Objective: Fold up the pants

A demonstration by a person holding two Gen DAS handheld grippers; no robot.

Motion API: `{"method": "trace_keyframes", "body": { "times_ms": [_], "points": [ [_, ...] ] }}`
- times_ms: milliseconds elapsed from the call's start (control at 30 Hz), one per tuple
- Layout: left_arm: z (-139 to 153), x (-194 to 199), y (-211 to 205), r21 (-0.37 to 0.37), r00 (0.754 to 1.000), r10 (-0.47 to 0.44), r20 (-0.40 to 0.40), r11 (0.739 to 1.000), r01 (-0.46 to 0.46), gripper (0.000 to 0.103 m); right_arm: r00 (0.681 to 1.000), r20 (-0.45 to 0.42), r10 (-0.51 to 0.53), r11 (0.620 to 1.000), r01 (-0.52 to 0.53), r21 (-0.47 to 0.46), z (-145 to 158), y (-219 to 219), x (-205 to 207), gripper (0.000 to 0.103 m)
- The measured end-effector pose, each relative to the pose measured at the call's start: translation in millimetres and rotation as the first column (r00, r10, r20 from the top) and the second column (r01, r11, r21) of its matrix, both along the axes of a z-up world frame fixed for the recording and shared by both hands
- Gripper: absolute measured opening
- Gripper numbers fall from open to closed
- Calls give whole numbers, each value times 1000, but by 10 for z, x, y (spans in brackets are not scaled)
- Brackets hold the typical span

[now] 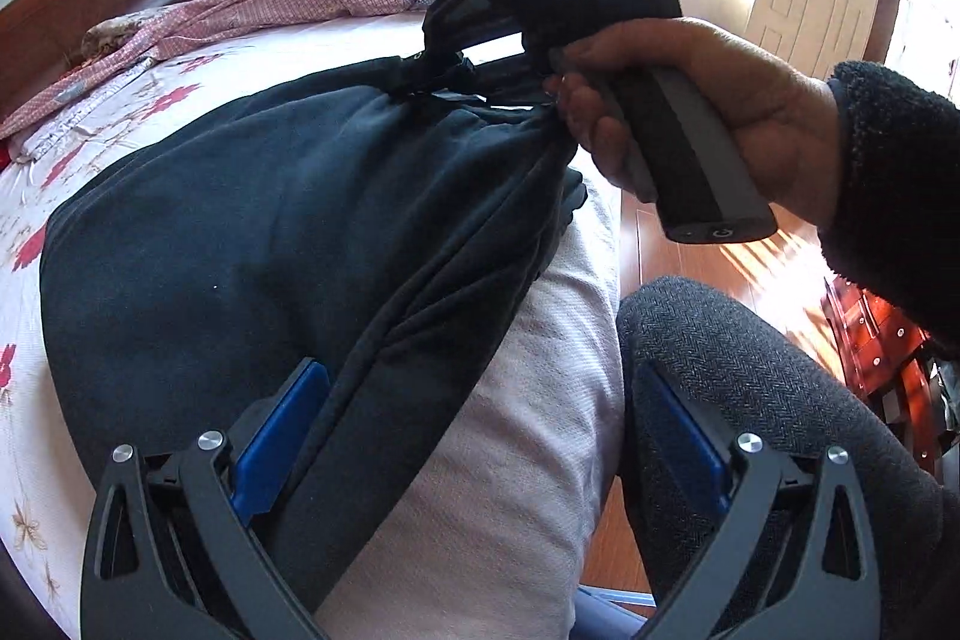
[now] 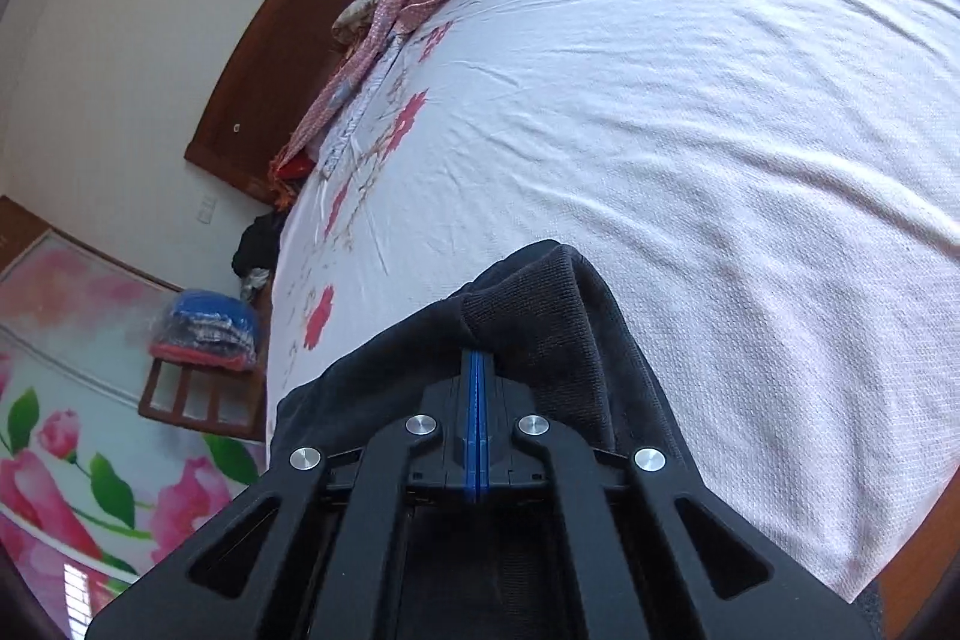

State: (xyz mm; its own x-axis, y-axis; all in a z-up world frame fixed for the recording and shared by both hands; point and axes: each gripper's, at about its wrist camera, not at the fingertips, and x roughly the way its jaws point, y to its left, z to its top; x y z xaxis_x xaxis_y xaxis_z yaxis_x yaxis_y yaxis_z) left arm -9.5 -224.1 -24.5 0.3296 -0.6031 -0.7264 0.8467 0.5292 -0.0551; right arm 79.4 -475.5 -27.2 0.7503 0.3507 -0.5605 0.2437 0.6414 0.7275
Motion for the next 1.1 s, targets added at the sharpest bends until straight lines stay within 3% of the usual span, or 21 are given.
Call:
{"method": "trace_keyframes", "body": {
  "times_ms": [67, 200, 267, 333, 367, 400, 433, 500, 533, 567, 633, 700, 733, 800, 900, 967, 1100],
  "points": [
    [78, -77, 33, -1, 1000, -2, 29, 1000, 2, 101, 998, 61, -23, 999, 21, 41, 166, 12, -182, 1],
    [219, -164, 96, -32, 997, 2, 71, 999, 1, 101, 994, 106, 38, 994, -49, 99, 289, 165, -611, 1],
    [195, -205, 64, -12, 996, -18, 86, 1000, 19, 101, 994, 100, 43, 992, -54, 115, 189, 205, -817, 1],
    [131, -178, 20, 17, 997, -33, 76, 999, 32, 101, 999, 29, 23, 997, -25, 70, -38, 162, -925, 1],
    [114, -131, 15, 25, 997, -37, 66, 999, 36, 101, 1000, 5, -2, 995, 1, 103, -202, 88, -954, 1],
    [90, -123, 11, 31, 997, -47, 59, 998, 46, 101, 1000, 10, -21, 980, 19, 196, -355, 13, -994, 0],
    [88, -142, 4, 42, 996, -58, 63, 998, 56, 101, 999, 17, -39, 968, 33, 250, -393, -27, -1034, 0],
    [163, -205, 44, 53, 993, -67, 94, 997, 62, 101, 999, 35, -13, 973, 4, 229, -232, 1, -1013, 3],
    [238, -219, 93, 42, 994, -58, 98, 998, 55, 101, 999, 54, 3, 979, -14, 202, -114, -6, -1008, 16],
    [316, -205, 177, 14, 996, -45, 80, 999, 44, 101, 997, 79, 6, 983, -20, 181, 7, -40, -1006, 47],
    [492, -132, 399, -58, 1000, -4, 19, 998, 5, 101, 992, 125, -25, 990, 7, 139, 187, -176, -1033, 83],
    [619, 43, 644, -120, 996, 56, -67, 991, -64, 101, 993, 121, -20, 998, 13, 62, 251, -311, -989, 84],
    [658, 184, 801, -158, 987, 96, -132, 981, -116, 101, 995, 104, -5, 999, 1, 44, 224, -368, -942, 84],
    [661, 439, 1075, -215, 947, 175, -269, 947, -237, 101, 996, 81, 31, 994, -39, 101, 71, -475, -865, 84],
    [553, 754, 1524, -296, 840, 250, -483, 855, -425, 101, 995, 65, 71, 984, -81, 157, -132, -534, -777, 84],
    [484, 845, 1757, -326, 787, 281, -548, 795, -511, 101, 995, 63, 78, 979, -88, 183, -246, -562, -730, 84],
    [355, 879, 1982, -343, 712, 301, -634, 716, -608, 101, 990, 61, 125, 958, -136, 254, -440, -554, -690, 84]
  ]
}}
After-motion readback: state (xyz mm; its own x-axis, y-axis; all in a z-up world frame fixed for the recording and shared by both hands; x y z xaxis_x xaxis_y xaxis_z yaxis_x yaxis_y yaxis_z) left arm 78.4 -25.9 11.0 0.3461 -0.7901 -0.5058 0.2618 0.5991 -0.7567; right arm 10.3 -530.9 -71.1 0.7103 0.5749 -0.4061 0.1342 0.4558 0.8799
